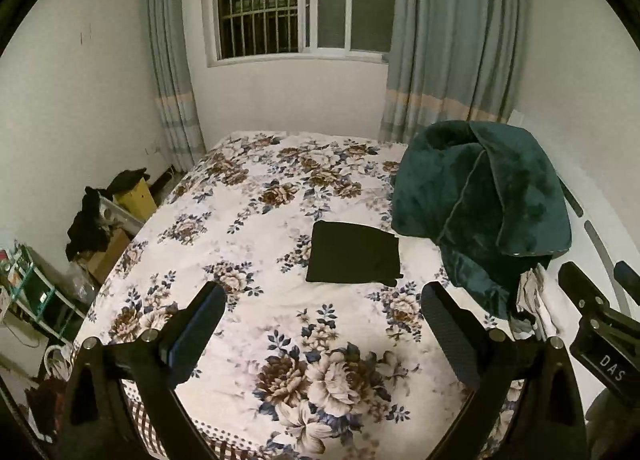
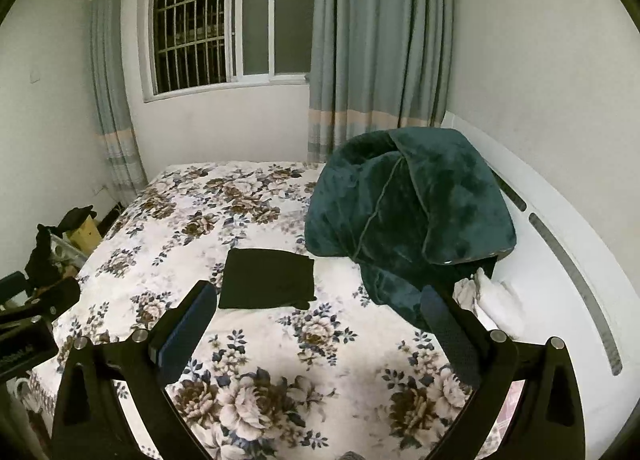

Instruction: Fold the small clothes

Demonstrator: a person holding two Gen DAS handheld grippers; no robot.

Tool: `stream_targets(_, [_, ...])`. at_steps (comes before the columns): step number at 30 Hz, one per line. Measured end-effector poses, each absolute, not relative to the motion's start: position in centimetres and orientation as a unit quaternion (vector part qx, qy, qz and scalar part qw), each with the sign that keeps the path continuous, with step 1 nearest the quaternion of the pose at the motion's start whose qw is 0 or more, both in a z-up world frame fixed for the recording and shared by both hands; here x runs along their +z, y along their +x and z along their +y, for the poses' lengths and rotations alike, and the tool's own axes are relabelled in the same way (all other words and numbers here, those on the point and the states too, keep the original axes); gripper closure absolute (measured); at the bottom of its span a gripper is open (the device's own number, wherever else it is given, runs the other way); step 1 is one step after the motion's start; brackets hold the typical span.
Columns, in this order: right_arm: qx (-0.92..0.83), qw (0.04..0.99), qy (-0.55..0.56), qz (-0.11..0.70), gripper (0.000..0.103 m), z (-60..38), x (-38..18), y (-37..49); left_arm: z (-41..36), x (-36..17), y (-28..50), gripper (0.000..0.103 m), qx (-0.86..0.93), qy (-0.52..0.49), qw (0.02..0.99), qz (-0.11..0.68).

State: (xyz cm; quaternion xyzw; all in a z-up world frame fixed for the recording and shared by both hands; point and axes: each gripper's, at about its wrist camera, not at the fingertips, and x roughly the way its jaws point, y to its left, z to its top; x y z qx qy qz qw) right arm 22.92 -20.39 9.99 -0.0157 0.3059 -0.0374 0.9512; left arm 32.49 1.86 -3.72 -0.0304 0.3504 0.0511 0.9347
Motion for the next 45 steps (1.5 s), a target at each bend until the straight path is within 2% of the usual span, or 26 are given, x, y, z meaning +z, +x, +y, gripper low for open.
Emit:
stream_targets(23, [-0.029, 0.957, -0.028, 0.288, 0.0, -21.7, 11.9, 19.4, 0.9, -2.9, 29.7, 0.0, 0.057, -0.018, 0.942, 0.329])
stream_targets(45, [-0.016, 0.957, -0.031, 0.286, 0.0, -21.4, 13.0, 20.5, 0.9, -2.0, 29.6, 0.0, 0.061, -0.016, 0.943, 0.326])
